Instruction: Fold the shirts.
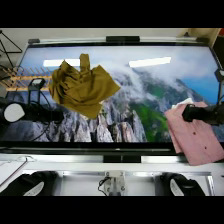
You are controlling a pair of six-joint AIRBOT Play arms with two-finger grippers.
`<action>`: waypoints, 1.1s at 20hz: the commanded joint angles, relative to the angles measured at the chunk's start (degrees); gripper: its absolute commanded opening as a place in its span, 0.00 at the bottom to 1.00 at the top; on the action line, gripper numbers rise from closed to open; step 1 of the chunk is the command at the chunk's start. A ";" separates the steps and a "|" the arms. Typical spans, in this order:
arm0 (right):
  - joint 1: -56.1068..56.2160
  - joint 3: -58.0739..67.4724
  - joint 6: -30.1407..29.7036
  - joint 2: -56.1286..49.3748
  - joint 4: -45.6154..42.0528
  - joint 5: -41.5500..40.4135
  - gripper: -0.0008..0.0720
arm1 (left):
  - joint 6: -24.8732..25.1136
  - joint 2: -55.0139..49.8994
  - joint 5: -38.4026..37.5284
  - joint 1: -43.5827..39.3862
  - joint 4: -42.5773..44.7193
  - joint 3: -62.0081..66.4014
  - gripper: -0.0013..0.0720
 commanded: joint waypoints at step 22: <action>0.02 0.00 0.57 -4.48 8.09 -14.43 0.96 | -3.63 -13.00 21.35 10.64 4.81 0.79 0.80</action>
